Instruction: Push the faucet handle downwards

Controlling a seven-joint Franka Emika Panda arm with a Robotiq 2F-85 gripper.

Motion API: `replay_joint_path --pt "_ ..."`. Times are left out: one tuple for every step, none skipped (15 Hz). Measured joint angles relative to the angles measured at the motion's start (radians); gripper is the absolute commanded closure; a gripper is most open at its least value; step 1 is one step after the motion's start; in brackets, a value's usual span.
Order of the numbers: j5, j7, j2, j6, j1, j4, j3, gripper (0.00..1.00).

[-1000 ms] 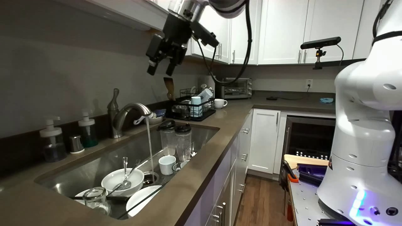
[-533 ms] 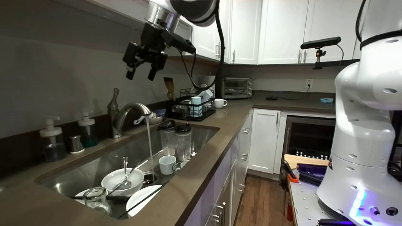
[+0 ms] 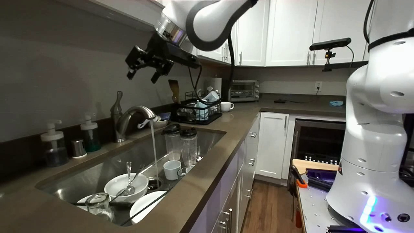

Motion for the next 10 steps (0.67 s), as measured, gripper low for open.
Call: replay_joint_path --pt "-0.086 0.079 0.009 0.049 -0.033 -0.001 -0.001 0.0" --pt "-0.172 0.153 0.016 0.087 -0.072 0.005 -0.002 0.0" --pt "-0.255 0.219 0.023 0.106 -0.107 0.022 -0.007 0.0" --pt "-0.33 0.277 0.034 0.109 -0.133 0.049 -0.012 0.0" --pt "-0.399 0.33 0.051 0.109 -0.15 0.085 -0.018 0.0" --pt "-0.46 0.379 0.074 0.107 -0.158 0.129 -0.022 0.0" --pt "-0.51 0.421 0.101 0.103 -0.158 0.176 -0.024 0.0" --pt "-0.556 0.465 0.134 0.096 -0.154 0.229 -0.024 0.0" --pt "-0.596 0.506 0.169 0.087 -0.144 0.283 -0.025 0.0" --pt "-0.633 0.547 0.211 0.069 -0.127 0.341 -0.025 0.0"
